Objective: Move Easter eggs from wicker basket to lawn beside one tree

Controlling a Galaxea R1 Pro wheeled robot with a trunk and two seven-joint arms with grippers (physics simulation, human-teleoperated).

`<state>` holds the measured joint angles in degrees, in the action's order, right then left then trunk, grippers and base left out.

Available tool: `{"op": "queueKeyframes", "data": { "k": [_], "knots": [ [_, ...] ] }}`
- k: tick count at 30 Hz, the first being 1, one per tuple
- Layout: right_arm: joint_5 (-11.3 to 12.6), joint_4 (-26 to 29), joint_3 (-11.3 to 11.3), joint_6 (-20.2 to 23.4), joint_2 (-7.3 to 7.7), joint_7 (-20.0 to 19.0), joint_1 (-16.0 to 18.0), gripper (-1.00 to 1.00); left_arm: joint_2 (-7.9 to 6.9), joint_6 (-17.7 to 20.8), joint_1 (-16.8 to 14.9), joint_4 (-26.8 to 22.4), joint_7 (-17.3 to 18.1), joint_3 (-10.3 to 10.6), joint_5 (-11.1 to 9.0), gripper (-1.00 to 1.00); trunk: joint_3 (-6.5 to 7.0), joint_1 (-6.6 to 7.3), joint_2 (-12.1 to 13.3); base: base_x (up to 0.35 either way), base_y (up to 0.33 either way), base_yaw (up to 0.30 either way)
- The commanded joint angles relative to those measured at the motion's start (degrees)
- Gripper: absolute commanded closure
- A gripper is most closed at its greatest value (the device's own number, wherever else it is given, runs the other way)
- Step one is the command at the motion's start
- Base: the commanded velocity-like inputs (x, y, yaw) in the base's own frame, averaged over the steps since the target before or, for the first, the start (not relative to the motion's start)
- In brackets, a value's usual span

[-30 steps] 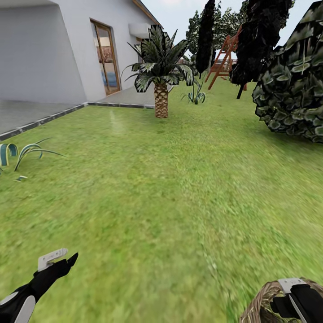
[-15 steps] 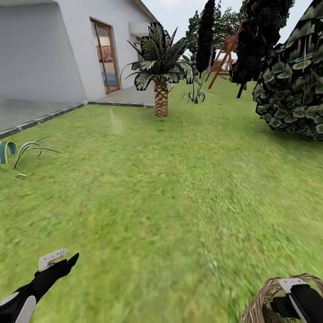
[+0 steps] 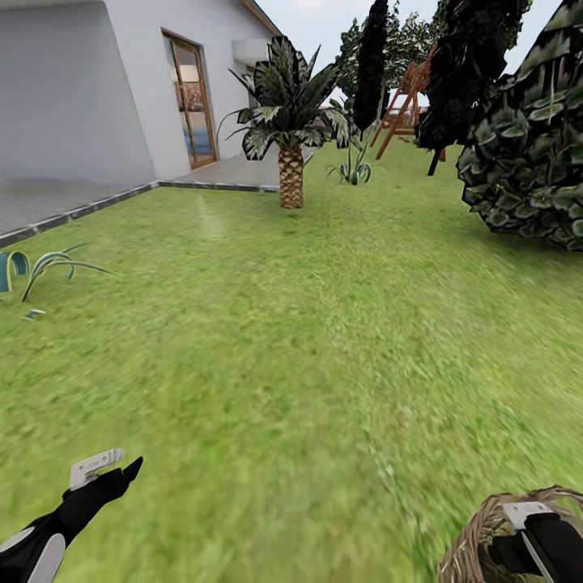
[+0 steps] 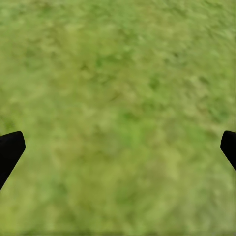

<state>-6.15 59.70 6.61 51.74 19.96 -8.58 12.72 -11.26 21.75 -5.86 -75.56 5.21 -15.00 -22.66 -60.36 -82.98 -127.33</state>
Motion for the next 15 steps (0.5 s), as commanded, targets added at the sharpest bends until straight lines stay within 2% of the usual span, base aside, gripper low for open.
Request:
{"op": "queueKeyframes", "data": {
  "k": [1,15],
  "knots": [
    [-0.62,0.07,0.07,0.21,-0.01,-0.56,0.03,-1.0,0.01,0.4,-0.03,-0.05,0.19,-0.11,-0.37,-1.0,-0.23,-0.22,-0.44,0.0,0.0,0.0],
    [-0.62,-0.02,0.14,0.2,0.06,-0.56,0.03,-1.0,0.07,0.48,-0.03,0.27,0.18,-0.04,-0.32,-1.0,-2.75,-3.29,-6.05,0.0,0.0,0.0]
  ]
}}
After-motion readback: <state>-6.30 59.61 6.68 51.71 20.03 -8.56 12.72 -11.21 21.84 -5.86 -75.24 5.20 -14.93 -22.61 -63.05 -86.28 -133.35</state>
